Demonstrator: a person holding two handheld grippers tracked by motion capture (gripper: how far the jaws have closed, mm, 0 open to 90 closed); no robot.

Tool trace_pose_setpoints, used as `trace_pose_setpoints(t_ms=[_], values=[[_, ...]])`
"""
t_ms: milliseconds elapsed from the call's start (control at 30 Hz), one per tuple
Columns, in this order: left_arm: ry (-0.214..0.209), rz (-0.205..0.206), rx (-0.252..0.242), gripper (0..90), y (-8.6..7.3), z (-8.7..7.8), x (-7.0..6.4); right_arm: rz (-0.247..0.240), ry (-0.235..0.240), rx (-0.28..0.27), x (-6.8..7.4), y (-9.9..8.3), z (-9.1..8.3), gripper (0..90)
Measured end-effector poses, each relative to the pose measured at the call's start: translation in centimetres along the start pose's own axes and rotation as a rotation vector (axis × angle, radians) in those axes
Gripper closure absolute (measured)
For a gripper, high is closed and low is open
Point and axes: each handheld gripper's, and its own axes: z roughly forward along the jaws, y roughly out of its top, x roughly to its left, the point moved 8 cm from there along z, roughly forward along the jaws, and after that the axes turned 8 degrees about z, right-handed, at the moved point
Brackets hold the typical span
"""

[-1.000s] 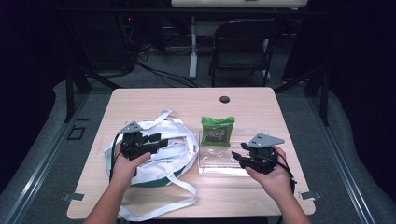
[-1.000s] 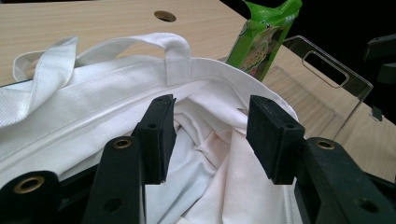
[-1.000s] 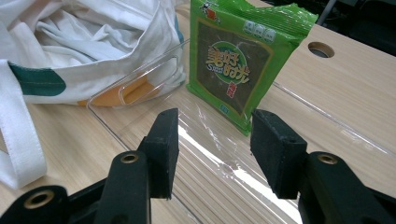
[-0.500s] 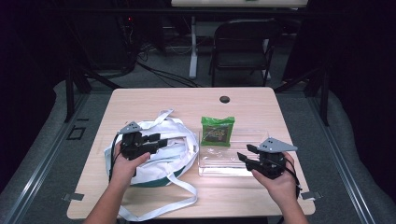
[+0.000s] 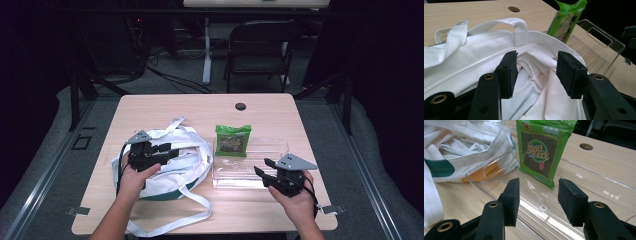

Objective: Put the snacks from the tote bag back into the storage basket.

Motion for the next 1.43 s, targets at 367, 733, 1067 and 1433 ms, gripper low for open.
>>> trace_pose_setpoints(t_ms=[367, 733, 1067, 1433], values=[[0.009, 0.004, 0.002, 51.1, 0.0, 0.1, 0.0, 0.011, -0.002, -0.007, -0.2, -0.5, 0.4, 51.2], [0.013, 0.005, 0.001, 51.1, 0.0, 0.0, 0.0, 0.014, -0.007, -0.021, -0.2, -0.8, 0.7, 49.3], [0.014, 0.005, 0.002, 50.6, 0.0, 0.0, 0.0, 0.015, -0.006, -0.018, -0.3, -0.9, 1.0, 48.4], [0.024, -0.002, -0.013, 50.6, 0.3, -0.4, 0.3, 0.022, 0.01, -0.03, -0.6, 0.1, 0.9, 51.0]])
